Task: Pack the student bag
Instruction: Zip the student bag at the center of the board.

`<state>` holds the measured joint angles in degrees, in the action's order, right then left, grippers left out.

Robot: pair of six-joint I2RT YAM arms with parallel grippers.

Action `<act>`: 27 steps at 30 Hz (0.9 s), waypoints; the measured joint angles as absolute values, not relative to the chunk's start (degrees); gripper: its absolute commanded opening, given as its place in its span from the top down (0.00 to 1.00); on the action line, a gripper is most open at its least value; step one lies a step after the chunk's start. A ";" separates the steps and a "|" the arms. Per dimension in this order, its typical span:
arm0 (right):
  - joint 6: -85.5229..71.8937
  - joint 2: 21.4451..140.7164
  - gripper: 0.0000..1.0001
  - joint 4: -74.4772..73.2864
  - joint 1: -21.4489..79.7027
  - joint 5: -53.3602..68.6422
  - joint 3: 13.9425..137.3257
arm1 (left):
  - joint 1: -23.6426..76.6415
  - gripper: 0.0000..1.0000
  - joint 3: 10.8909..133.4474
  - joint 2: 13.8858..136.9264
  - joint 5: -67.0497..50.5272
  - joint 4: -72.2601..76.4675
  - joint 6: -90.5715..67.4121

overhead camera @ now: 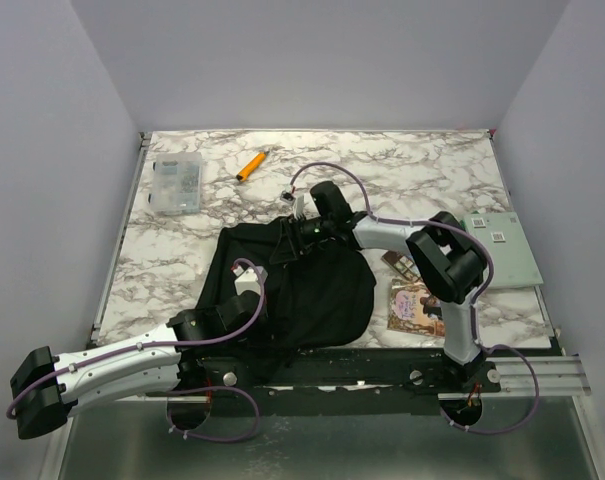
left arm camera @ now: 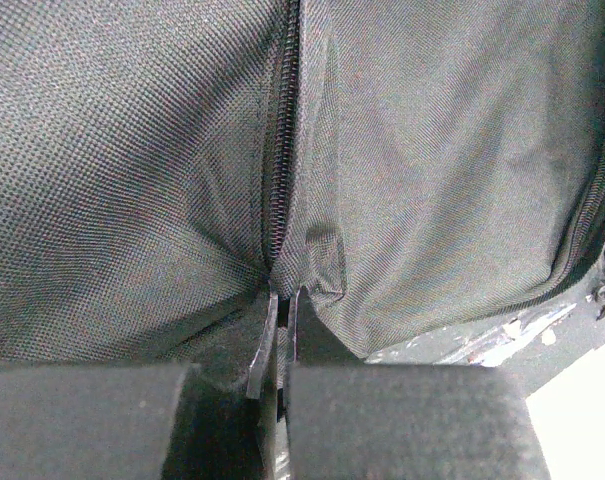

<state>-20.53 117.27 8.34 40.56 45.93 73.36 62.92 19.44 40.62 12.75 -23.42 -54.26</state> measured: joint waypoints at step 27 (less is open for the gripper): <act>3.81 111.28 1.00 -3.79 50.13 17.04 74.00 | 62.92 1.00 19.44 41.82 11.35 -22.90 -55.22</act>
<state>3.81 111.28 -3.79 50.13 17.04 74.00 62.92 19.44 41.82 11.35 -22.90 -55.22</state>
